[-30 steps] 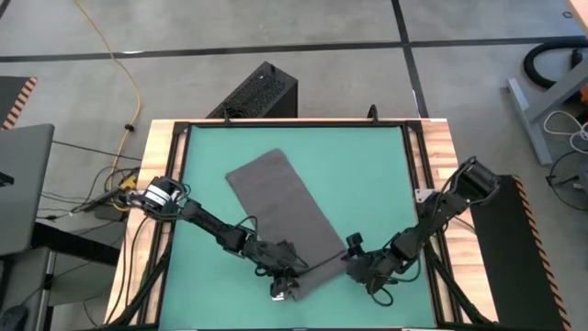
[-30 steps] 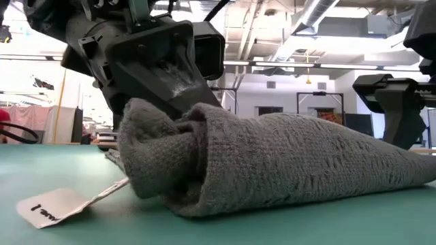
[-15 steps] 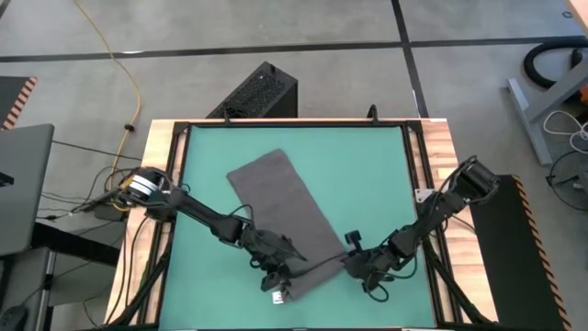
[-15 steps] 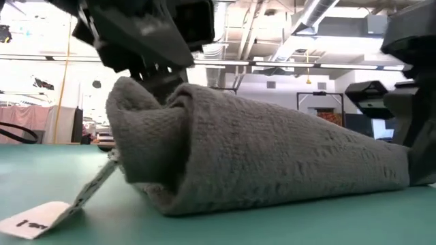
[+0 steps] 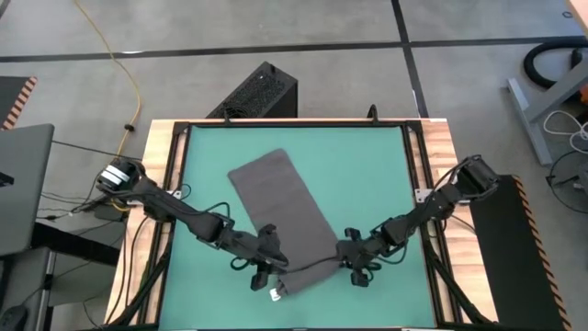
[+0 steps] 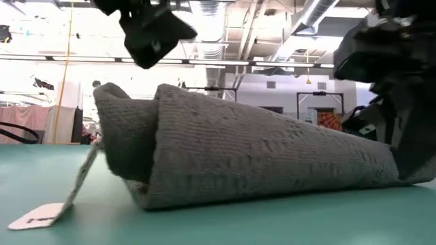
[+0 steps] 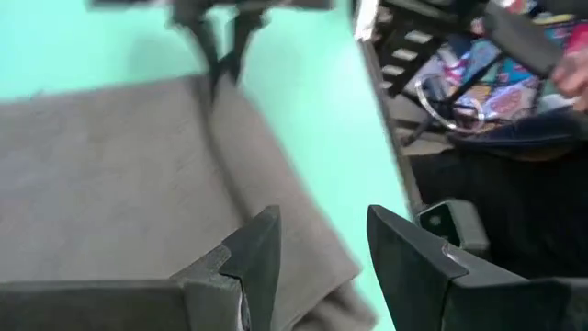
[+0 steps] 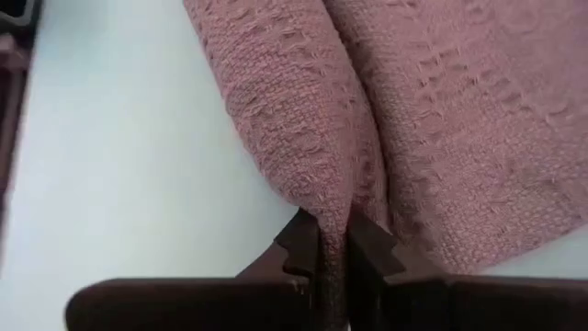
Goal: Roll towel into tight, uniform cylinder
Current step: Roll the gray towel
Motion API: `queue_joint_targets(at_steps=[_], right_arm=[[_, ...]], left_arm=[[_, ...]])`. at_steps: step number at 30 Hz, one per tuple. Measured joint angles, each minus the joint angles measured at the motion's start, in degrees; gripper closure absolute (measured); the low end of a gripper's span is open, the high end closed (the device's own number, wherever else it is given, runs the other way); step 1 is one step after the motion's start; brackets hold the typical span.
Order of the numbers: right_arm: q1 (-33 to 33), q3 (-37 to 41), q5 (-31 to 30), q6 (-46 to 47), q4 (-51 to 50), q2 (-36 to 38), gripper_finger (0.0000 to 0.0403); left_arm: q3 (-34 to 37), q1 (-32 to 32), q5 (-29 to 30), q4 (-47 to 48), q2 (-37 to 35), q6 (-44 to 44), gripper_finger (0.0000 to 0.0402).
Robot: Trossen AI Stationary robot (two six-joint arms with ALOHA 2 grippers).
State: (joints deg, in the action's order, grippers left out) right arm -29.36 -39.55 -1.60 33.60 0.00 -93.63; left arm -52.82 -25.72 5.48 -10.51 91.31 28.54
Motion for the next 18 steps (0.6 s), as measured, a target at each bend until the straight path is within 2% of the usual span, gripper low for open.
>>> queue_joint_targets(at_steps=[11, 15, 18], right_arm=[[8.0, 0.1, 17.6, 5.1, 5.5, -0.3, 0.0350], [9.8, 0.2, 21.7, 5.2, 5.6, -0.3, 0.0350], [10.8, 0.2, 23.6, 5.1, 5.7, -0.3, 0.0350]], left_arm=[[0.0, -4.0, 7.2, -0.4, 0.6, 0.6, 0.0251], [0.0, -5.0, 7.7, 0.6, 0.6, 1.1, 0.0251], [0.0, -5.7, 11.0, 3.1, 0.6, 2.0, 0.0250]])
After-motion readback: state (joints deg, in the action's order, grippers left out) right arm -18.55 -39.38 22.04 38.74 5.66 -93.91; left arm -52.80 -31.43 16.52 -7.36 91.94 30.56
